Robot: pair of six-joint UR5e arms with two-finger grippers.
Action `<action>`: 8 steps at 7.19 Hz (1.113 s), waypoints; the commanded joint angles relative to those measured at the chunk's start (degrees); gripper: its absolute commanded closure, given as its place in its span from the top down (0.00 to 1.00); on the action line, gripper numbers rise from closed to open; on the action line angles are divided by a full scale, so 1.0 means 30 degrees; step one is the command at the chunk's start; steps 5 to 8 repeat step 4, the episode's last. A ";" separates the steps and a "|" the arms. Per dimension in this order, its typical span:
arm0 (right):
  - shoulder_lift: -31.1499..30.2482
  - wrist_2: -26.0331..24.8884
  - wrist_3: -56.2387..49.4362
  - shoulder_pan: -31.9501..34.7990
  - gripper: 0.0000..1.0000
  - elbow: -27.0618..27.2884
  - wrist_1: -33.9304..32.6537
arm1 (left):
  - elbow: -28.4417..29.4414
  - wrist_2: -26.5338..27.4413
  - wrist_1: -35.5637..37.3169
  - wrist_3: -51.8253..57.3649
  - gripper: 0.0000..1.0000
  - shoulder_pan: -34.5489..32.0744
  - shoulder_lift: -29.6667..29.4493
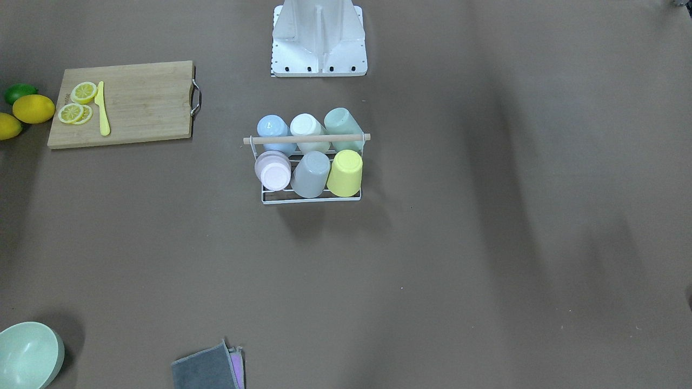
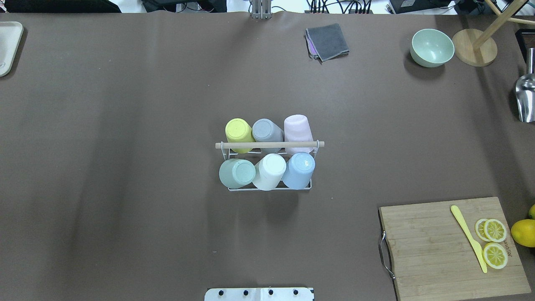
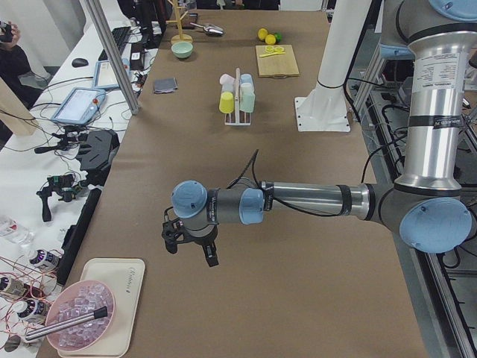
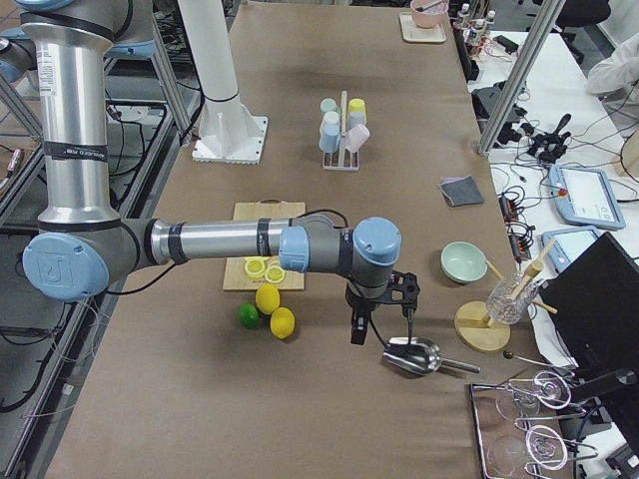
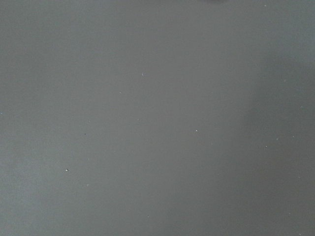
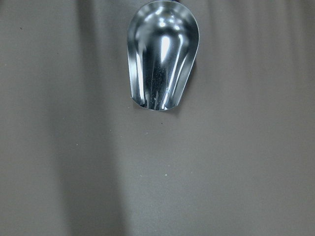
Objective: Place cup on cup holder
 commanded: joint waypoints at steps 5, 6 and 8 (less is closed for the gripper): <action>-0.0207 0.0028 -0.0030 0.0001 0.99 0.0070 0.0021 | 0.0200 0.0004 -0.0002 0.0019 0.97 0.0002 0.0045; -0.0207 0.0028 -0.0030 0.0001 0.99 0.0070 0.0021 | 0.0200 0.0004 -0.0002 0.0019 0.97 0.0002 0.0045; -0.0207 0.0028 -0.0030 0.0001 0.99 0.0070 0.0021 | 0.0200 0.0004 -0.0002 0.0019 0.97 0.0002 0.0045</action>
